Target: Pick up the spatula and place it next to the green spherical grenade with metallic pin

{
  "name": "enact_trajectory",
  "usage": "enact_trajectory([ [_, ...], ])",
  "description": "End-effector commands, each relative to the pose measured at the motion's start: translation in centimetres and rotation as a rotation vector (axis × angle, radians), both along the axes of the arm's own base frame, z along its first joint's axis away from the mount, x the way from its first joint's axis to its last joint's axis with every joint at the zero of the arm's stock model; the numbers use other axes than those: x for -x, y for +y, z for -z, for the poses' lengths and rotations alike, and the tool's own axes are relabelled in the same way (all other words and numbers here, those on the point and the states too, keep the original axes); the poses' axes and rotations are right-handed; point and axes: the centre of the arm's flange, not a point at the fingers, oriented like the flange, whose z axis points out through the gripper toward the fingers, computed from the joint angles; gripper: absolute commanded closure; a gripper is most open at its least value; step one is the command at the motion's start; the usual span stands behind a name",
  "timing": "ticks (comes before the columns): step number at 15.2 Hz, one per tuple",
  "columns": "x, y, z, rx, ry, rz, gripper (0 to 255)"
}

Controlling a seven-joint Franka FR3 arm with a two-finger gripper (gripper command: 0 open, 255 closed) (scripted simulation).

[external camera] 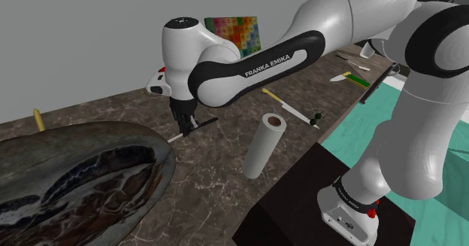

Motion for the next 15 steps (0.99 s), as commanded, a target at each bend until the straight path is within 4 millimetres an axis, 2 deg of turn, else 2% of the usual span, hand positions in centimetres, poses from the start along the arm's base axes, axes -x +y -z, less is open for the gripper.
enact_trajectory([
  [1, 0.0, 0.0, 0.0, 0.000, 0.000, 0.000, 255],
  [6, 0.0, 0.0, 0.0, 0.000, 0.000, 0.000, 255],
  [15, 0.0, 0.0, -4.7, 0.000, 0.000, 0.000, 255],
])
